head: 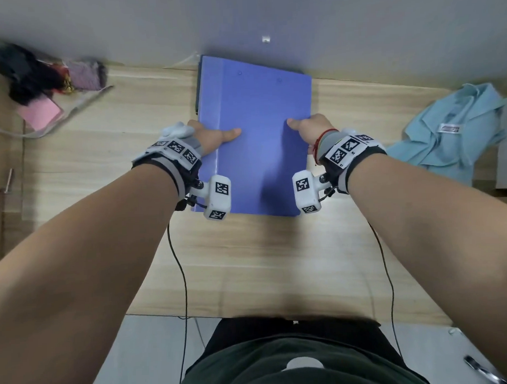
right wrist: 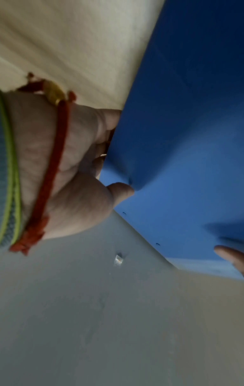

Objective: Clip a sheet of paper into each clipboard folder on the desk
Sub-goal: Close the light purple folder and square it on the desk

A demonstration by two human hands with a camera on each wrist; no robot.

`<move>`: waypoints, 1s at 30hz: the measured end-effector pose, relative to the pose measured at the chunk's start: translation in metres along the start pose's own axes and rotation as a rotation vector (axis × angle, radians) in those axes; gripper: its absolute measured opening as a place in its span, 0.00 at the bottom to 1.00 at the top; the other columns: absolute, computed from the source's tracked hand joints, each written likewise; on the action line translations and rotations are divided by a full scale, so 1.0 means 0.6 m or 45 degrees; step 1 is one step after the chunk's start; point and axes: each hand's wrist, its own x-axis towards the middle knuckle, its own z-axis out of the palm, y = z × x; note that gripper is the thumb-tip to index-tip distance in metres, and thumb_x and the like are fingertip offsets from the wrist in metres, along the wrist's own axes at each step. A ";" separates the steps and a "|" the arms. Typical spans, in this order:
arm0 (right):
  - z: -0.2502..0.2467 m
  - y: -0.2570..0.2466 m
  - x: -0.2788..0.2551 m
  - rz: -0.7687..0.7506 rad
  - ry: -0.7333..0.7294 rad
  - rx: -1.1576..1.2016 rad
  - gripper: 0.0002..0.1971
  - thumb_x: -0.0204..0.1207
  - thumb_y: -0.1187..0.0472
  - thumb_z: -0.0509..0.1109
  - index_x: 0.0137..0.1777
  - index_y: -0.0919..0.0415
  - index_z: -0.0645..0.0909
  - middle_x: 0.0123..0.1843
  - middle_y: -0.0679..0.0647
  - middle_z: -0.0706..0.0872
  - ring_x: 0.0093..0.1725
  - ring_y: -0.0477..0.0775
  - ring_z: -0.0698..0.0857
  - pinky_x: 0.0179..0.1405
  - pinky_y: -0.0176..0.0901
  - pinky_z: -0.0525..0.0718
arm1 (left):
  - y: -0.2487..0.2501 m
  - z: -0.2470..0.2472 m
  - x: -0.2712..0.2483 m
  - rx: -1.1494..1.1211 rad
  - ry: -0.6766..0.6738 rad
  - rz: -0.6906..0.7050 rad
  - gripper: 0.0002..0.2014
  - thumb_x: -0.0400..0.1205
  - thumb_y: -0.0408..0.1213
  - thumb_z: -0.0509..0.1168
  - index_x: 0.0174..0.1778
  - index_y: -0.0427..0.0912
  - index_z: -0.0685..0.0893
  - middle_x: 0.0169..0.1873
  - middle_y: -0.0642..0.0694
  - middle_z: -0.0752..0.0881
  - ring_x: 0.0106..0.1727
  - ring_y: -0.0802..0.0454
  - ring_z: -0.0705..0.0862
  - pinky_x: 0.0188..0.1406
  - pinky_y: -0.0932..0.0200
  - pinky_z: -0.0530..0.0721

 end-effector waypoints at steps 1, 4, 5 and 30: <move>0.001 0.000 0.001 0.026 -0.026 0.028 0.31 0.70 0.43 0.75 0.66 0.63 0.76 0.51 0.51 0.81 0.43 0.56 0.80 0.39 0.40 0.78 | 0.000 -0.003 0.003 0.003 -0.001 -0.012 0.74 0.34 0.87 0.63 0.77 0.50 0.68 0.70 0.48 0.76 0.67 0.37 0.78 0.67 0.40 0.79; 0.003 0.036 0.058 0.074 -0.036 0.116 0.52 0.43 0.34 0.80 0.69 0.60 0.78 0.62 0.53 0.87 0.58 0.61 0.87 0.63 0.58 0.83 | -0.014 -0.004 0.024 -0.123 -0.023 -0.055 0.70 0.30 0.86 0.66 0.68 0.48 0.78 0.60 0.49 0.85 0.57 0.39 0.86 0.62 0.43 0.82; 0.002 0.039 0.056 0.081 -0.053 0.130 0.54 0.39 0.34 0.81 0.69 0.58 0.78 0.64 0.53 0.87 0.61 0.61 0.87 0.65 0.63 0.82 | -0.022 -0.002 0.033 -0.210 -0.051 -0.069 0.68 0.30 0.85 0.68 0.65 0.47 0.80 0.56 0.49 0.88 0.54 0.40 0.88 0.61 0.44 0.84; -0.124 -0.027 -0.155 -0.768 -0.137 0.566 0.24 0.68 0.72 0.78 0.65 0.65 0.81 0.62 0.56 0.88 0.61 0.54 0.88 0.61 0.45 0.84 | 0.010 -0.061 -0.136 -0.917 0.114 0.692 0.50 0.49 0.55 0.87 0.70 0.49 0.79 0.60 0.57 0.88 0.60 0.59 0.87 0.62 0.52 0.86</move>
